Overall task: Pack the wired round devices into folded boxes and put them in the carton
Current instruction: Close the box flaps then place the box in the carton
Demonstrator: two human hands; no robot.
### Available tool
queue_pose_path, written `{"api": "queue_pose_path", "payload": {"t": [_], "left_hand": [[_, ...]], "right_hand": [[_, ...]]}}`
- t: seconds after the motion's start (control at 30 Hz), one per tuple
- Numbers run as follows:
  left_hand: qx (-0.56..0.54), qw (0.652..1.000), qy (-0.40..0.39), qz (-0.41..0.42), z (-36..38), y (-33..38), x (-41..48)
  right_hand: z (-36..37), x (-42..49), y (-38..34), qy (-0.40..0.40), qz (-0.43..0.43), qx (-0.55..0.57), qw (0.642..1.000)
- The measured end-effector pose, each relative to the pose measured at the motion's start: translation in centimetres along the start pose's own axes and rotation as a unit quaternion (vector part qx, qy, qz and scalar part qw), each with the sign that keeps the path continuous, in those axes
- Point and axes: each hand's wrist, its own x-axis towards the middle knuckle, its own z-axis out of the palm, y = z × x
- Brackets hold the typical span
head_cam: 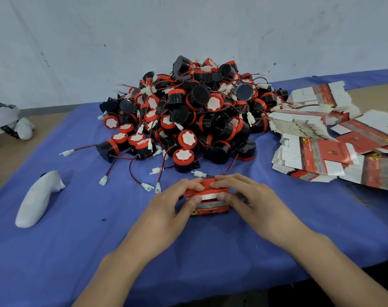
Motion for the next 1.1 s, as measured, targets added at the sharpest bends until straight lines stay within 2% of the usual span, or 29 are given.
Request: {"api": "queue_pose_path", "payload": {"t": [0.6, 0.8, 1.1], "left_hand": [[0.049, 0.998, -0.022, 0.035, -0.22, 0.15, -0.6], [-0.033, 0.999, -0.021, -0.008, -0.61, -0.08, -0.15], [-0.086, 0.996, 0.005, -0.033, -0.74, -0.21, 0.14]], "right_hand": [[-0.53, -0.65, 0.1, -0.04, -0.02, -0.027, 0.999], [-0.32, -0.3, 0.07, -0.031, -0.012, -0.019, 0.999], [-0.3, -0.24, -0.05, -0.03, -0.014, -0.022, 0.999]]}}
